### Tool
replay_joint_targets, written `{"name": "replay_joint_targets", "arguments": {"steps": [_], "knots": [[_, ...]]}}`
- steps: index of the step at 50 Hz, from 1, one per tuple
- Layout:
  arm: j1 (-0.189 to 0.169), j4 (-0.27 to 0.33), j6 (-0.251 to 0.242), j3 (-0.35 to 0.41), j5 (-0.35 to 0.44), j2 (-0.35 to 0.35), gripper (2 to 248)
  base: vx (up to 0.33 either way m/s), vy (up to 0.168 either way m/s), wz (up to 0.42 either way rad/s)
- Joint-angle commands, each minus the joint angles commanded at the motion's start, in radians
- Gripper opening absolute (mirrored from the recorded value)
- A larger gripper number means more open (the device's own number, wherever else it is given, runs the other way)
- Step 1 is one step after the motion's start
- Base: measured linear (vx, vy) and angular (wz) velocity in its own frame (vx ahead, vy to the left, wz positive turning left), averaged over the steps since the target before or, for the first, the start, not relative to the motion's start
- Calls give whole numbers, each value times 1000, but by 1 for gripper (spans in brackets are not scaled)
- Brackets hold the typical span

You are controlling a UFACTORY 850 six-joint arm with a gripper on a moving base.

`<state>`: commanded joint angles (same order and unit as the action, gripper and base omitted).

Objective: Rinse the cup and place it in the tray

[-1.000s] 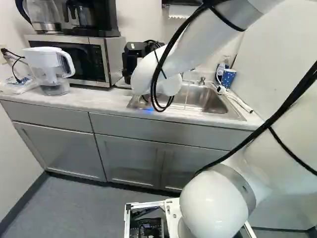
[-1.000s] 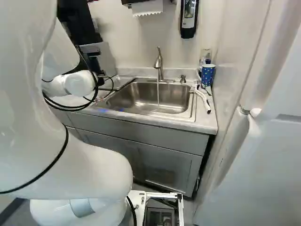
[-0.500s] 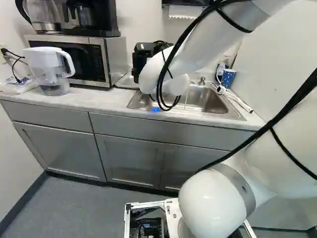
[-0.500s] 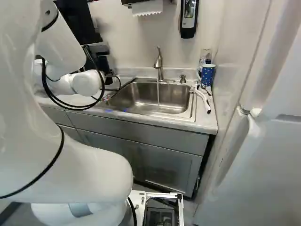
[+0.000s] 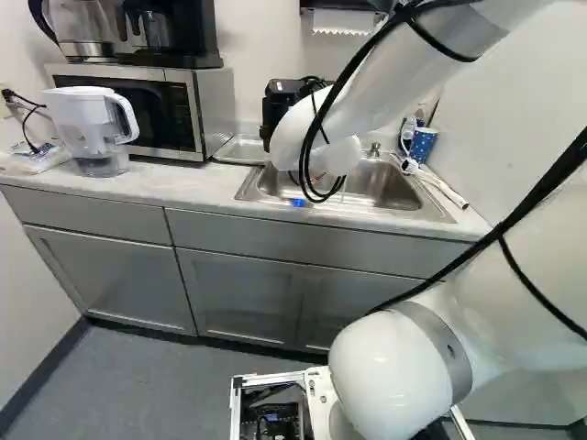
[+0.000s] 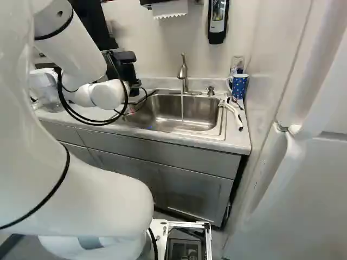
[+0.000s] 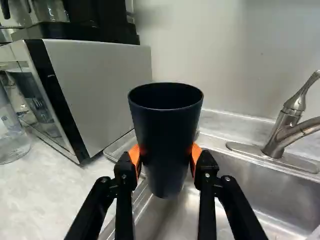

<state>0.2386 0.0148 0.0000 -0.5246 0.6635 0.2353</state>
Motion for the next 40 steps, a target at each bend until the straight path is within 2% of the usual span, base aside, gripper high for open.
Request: {"name": "replay_joint_targets", "arguments": {"steps": [40], "knots": [[-138, 0, 0, 39, 0, -54, 117, 0, 0, 0]]}}
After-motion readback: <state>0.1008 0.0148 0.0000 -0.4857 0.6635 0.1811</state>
